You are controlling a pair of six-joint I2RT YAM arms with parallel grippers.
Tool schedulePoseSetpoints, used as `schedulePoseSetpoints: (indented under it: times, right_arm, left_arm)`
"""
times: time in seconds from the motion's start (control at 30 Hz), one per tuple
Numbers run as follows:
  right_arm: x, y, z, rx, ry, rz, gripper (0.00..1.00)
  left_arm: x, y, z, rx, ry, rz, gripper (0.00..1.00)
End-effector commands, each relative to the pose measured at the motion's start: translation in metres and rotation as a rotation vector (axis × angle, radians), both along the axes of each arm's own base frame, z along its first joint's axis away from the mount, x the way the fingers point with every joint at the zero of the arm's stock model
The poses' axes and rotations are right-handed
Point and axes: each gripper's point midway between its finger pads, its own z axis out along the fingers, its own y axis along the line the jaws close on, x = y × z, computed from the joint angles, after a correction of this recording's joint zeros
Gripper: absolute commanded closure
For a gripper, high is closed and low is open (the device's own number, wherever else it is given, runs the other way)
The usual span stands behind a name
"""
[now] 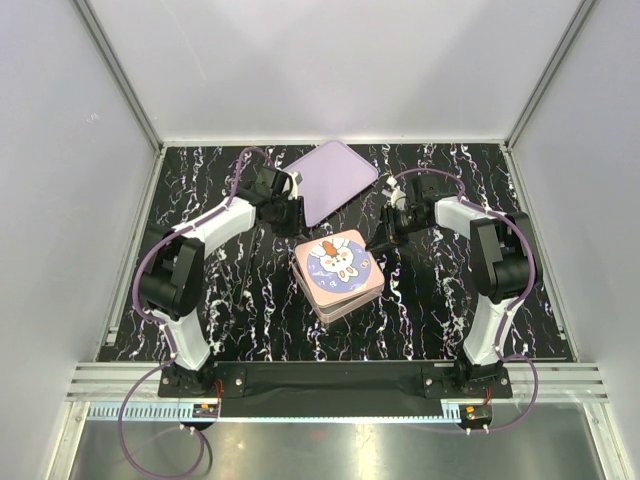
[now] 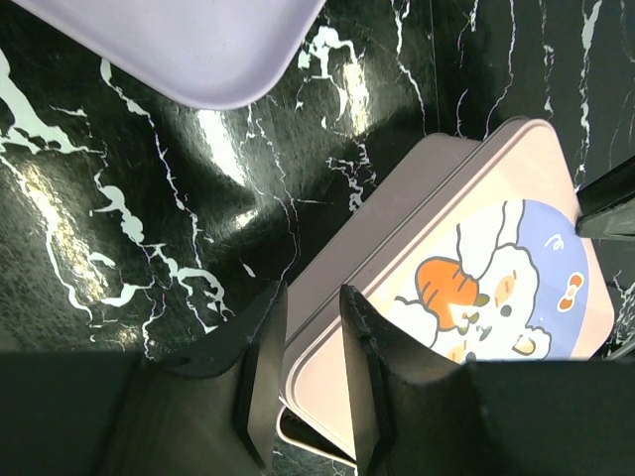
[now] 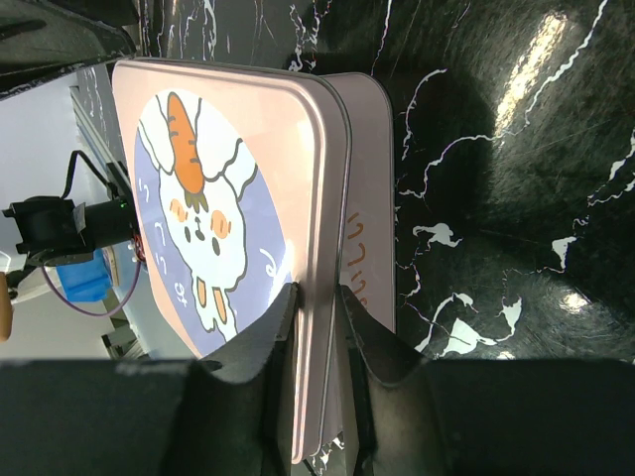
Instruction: Pack the chocolate
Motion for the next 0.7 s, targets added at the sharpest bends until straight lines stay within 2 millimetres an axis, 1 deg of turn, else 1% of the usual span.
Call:
schedulePoseSetpoints:
  times: [0.0, 0.07, 0.23, 0.43, 0.5, 0.67]
  right_arm:
    - [0.007, 0.002, 0.012, -0.033, -0.079, 0.016, 0.75]
    - [0.007, 0.002, 0.012, -0.033, -0.078, 0.015, 0.74]
    - [0.007, 0.001, 0.015, -0.035, -0.085, 0.013, 0.72]
    - [0.009, 0.001, 0.017, -0.043, -0.087, 0.000, 0.67]
    - [0.010, 0.001, 0.018, -0.042, -0.092, -0.003, 0.62]
    - [0.012, 0.002, 0.021, -0.044, -0.096, -0.007, 0.59]
  left_arm:
    - [0.004, 0.004, 0.001, 0.030, -0.029, 0.001, 0.67]
    - [0.003, 0.004, 0.000, 0.031, -0.024, -0.002, 0.68]
    - [0.002, 0.002, 0.004, 0.027, -0.029, -0.009, 0.69]
    - [-0.004, 0.001, 0.011, 0.008, -0.033, -0.016, 0.71]
    - [-0.007, 0.001, 0.010, 0.006, -0.029, -0.020, 0.71]
    - [-0.009, 0.000, 0.015, -0.005, -0.036, -0.017, 0.71]
